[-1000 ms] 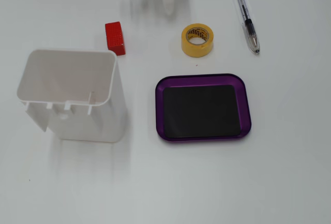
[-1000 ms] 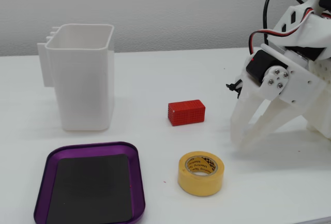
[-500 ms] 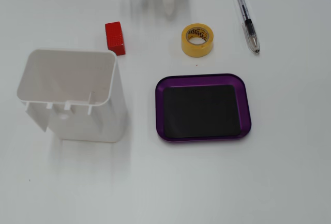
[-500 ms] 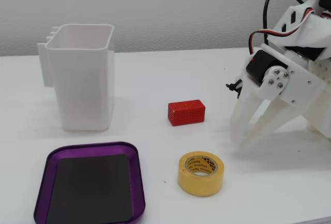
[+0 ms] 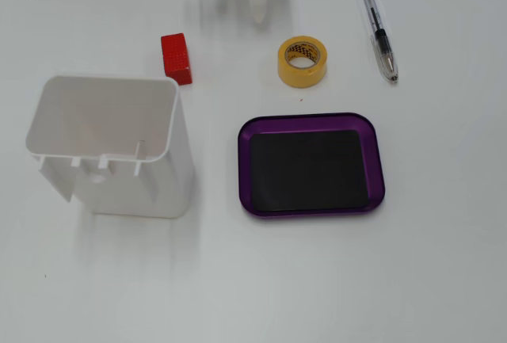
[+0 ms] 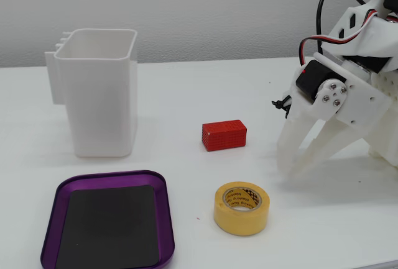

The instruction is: Pick up the yellow tape and place it in the box.

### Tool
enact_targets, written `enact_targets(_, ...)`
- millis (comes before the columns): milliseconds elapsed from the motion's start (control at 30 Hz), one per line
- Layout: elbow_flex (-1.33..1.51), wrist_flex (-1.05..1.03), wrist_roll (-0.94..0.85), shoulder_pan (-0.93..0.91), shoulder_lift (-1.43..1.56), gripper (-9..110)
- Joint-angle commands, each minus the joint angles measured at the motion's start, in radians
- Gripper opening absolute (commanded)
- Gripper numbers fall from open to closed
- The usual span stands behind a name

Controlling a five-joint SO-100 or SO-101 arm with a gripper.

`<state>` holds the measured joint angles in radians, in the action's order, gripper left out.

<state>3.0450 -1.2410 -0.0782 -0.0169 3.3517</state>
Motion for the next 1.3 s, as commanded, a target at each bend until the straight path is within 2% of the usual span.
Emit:
enact_targets(0, 0.005, 0.011, -0.003, 0.002, 0.094, 0)
enact_targets(1267, -0.009, 0.043, -0.035, -0.009, 0.091, 0)
